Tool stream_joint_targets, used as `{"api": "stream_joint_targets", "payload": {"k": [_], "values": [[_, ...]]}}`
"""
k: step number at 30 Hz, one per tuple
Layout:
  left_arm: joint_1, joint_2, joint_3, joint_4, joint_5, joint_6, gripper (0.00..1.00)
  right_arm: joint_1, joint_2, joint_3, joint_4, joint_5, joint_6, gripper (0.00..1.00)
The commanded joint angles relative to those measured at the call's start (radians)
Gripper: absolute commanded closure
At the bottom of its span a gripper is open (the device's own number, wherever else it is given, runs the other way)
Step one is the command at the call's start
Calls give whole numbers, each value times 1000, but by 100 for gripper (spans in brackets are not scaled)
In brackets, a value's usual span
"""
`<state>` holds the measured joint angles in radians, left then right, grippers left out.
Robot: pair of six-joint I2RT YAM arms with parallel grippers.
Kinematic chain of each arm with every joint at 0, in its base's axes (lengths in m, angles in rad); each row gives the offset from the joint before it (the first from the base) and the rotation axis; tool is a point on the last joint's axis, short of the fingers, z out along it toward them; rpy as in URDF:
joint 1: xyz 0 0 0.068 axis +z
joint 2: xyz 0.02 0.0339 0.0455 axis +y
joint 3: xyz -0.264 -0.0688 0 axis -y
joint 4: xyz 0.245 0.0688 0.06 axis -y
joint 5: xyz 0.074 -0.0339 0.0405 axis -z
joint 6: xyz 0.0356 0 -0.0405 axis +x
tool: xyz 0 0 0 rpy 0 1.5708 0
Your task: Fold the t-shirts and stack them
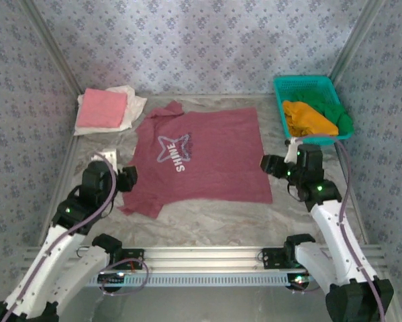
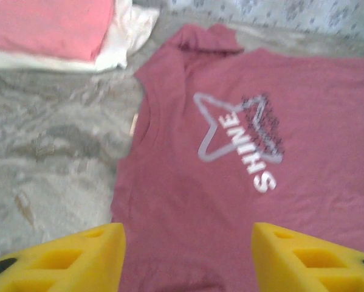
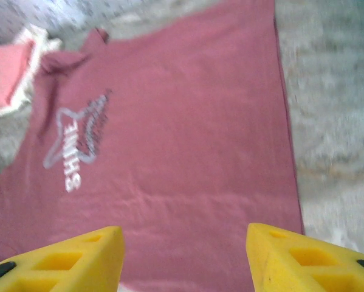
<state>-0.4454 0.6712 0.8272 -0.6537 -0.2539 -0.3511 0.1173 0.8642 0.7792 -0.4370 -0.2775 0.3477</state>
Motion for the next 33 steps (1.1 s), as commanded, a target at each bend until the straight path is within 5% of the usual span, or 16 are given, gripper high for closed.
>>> {"api": "stream_joint_targets", "payload": {"k": [1,2,5,7,19,28,33], "values": [[6,205,72,81,59,84,49,-3,144,89,59,-36,21,43],[11,271,85,142,84,89,48,-1,219,122,82,-38,41,46],[60,483,151,251,182,68,60,23,450,254,98,-31,57,80],[77,590,167,301,229,62,62,50,571,320,94,-21,50,89],[157,919,95,484,284,-3,71,91,1028,430,203,-3,183,100],[149,896,-195,640,361,-172,75,104,925,129,303,46,284,100],[85,783,-307,561,371,-259,81,97,774,-39,282,60,363,100]]}}
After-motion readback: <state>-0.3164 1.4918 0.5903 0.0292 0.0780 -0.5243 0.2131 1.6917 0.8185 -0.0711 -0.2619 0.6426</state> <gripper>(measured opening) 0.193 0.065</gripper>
